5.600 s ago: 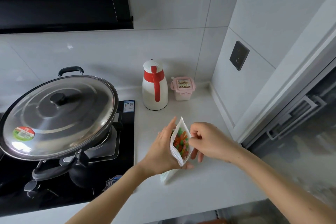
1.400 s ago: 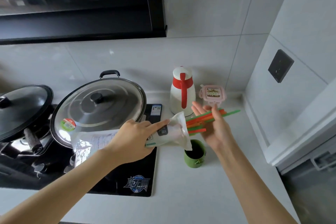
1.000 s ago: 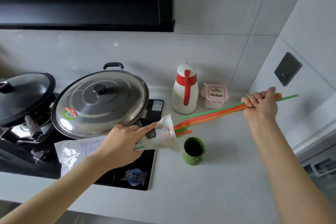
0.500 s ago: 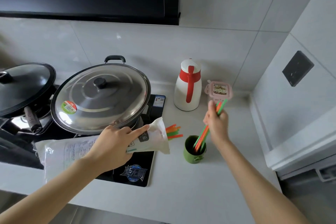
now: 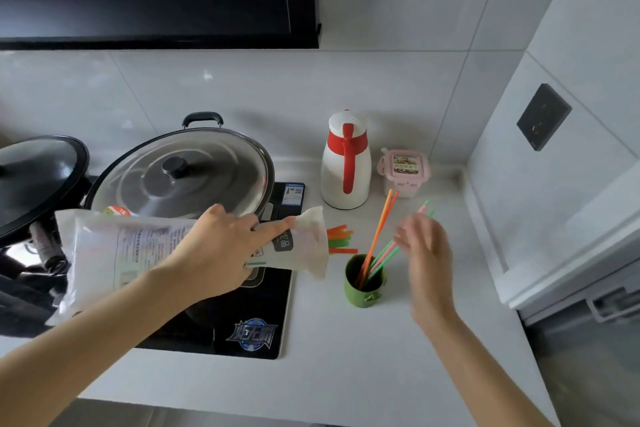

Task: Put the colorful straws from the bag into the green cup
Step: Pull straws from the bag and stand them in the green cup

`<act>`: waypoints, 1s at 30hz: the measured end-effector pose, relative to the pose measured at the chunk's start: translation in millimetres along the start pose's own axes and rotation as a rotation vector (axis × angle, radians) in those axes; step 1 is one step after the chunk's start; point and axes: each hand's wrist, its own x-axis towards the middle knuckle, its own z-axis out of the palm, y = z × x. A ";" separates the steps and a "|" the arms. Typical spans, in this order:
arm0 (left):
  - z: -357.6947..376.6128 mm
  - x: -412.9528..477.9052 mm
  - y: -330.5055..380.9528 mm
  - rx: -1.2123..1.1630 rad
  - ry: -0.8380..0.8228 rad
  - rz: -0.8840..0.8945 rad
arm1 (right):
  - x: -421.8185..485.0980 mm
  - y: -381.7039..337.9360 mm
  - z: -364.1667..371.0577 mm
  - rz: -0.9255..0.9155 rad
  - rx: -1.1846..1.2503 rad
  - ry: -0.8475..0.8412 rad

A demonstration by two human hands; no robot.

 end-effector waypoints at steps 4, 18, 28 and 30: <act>-16.5 12.7 -3.3 0.176 0.034 0.096 | -21.7 19.3 27.4 0.698 0.350 -0.393; -7.7 2.5 16.0 0.038 0.009 -0.018 | 6.9 18.0 61.1 0.544 0.764 -0.126; -6.0 -3.4 20.1 -0.241 0.064 -0.082 | 24.5 2.7 42.3 0.637 0.635 -0.207; -5.1 -1.5 21.2 -0.249 0.051 -0.090 | 25.1 1.6 41.7 0.697 0.637 -0.188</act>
